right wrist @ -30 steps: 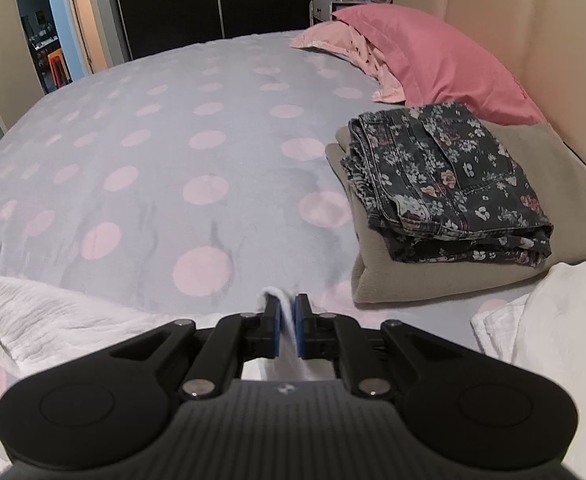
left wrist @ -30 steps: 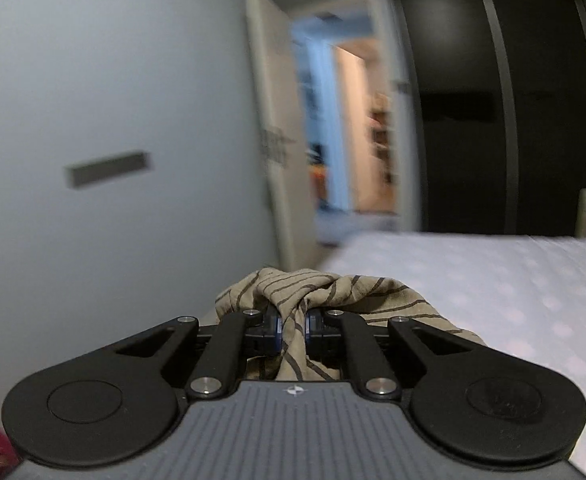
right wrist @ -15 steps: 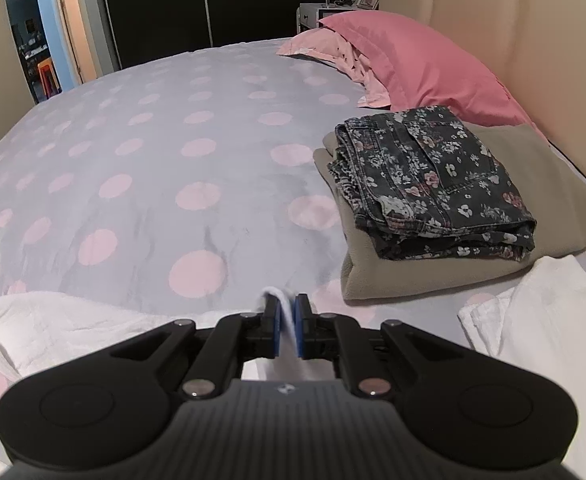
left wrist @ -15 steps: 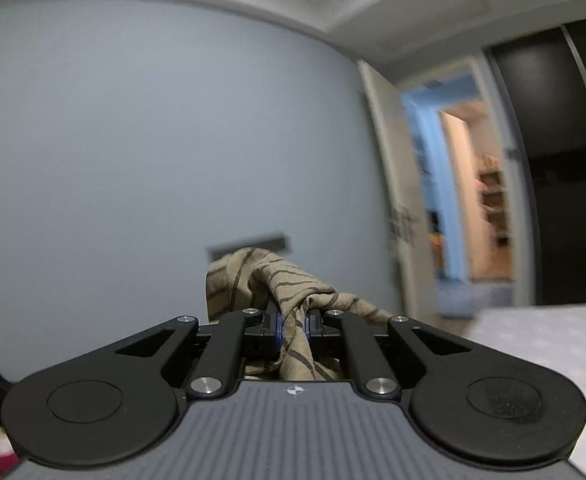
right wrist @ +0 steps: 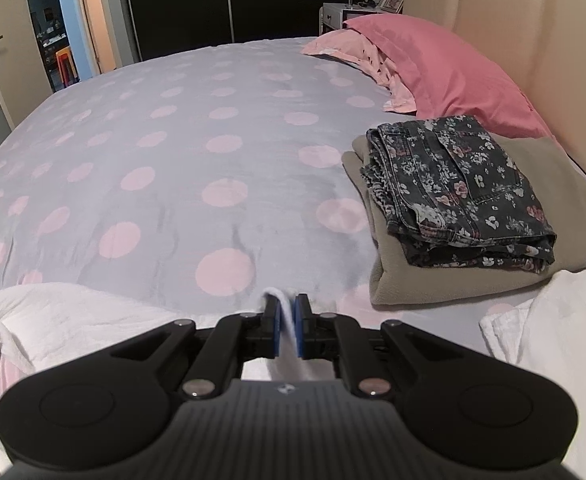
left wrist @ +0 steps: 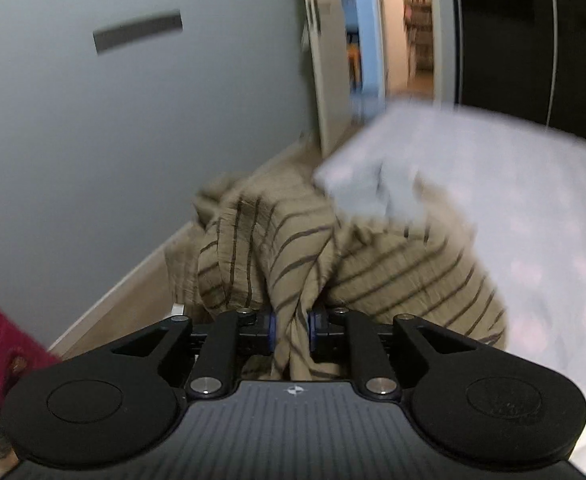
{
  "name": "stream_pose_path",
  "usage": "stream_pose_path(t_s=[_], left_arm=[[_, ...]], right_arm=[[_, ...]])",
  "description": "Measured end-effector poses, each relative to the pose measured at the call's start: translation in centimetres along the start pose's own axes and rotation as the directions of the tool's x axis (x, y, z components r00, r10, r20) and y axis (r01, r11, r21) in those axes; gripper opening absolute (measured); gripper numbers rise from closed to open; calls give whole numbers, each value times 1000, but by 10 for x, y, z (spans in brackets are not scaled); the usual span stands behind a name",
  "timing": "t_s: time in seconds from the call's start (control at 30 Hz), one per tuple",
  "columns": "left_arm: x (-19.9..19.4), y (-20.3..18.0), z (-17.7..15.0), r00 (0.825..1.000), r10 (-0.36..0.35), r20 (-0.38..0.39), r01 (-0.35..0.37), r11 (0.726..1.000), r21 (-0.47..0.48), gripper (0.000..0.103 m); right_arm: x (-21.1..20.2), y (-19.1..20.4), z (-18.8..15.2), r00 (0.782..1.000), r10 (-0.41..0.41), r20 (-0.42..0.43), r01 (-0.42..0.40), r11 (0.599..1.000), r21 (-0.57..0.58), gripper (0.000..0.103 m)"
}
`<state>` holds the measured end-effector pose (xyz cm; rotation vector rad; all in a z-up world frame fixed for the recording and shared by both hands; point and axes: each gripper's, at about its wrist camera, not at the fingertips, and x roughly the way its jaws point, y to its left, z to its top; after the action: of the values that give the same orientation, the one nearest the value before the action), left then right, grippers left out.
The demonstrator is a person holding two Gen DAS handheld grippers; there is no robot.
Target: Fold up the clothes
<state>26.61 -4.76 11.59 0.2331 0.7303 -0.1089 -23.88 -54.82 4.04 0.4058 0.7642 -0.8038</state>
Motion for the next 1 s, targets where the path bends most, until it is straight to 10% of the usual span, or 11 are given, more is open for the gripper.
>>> stream_pose_path(t_s=[0.13,0.27,0.33,0.57,0.8,1.0], left_arm=[[-11,5,4,1000,2,-28,-2,1000,-18,22],[-44,-2,4,998,-33,46,33,999,-3,72],[-63,-9,2,993,-55,100,54,998,13,74],[-121,-54,-15,960,-210,188,183,972,147,74],[-137,-150,-78,872,-490,-5,452,801,392,74],[-137,-212,-150,803,-565,-189,570,638,518,74]], right_arm=[[-2,-4,-1,1000,17,-10,-16,1000,10,10],[-8,-10,-2,999,43,-6,-43,999,27,22],[-14,-14,-4,998,59,3,-59,998,36,45],[-29,-31,-14,997,77,13,-78,996,48,45],[-28,-77,-33,1000,0,-15,2,995,101,48],[-12,-124,-61,994,-58,-90,72,983,166,48]])
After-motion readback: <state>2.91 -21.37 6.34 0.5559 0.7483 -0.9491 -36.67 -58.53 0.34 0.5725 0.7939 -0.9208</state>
